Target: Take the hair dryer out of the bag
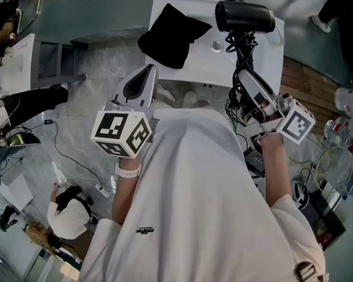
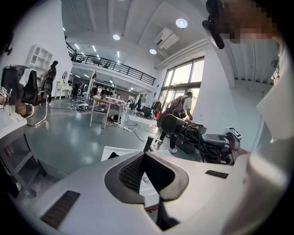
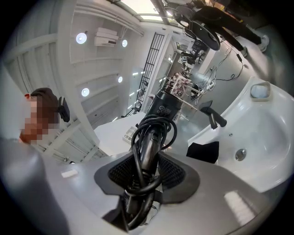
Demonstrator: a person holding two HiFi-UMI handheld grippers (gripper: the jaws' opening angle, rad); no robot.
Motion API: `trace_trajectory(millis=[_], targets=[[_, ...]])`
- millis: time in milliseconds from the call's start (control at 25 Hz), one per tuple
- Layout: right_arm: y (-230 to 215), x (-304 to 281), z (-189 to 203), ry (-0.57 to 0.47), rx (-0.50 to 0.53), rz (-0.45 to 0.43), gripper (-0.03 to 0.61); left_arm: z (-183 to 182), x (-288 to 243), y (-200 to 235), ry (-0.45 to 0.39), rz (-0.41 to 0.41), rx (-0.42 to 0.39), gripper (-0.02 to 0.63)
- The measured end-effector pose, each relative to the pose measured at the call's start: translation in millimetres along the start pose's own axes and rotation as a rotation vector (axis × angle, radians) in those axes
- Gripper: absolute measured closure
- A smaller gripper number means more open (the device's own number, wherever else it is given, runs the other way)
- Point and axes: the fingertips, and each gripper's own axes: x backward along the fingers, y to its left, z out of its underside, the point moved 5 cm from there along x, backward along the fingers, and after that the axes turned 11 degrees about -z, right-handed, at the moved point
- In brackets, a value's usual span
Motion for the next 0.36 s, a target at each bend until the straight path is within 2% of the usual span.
trace_trajectory(millis=[360], targets=[[0.1,4.1,3.3,0.008,-0.007,-0.012,0.411,3.8,-0.5,-10.0,0.003,-0.01,-0.007,0.606]])
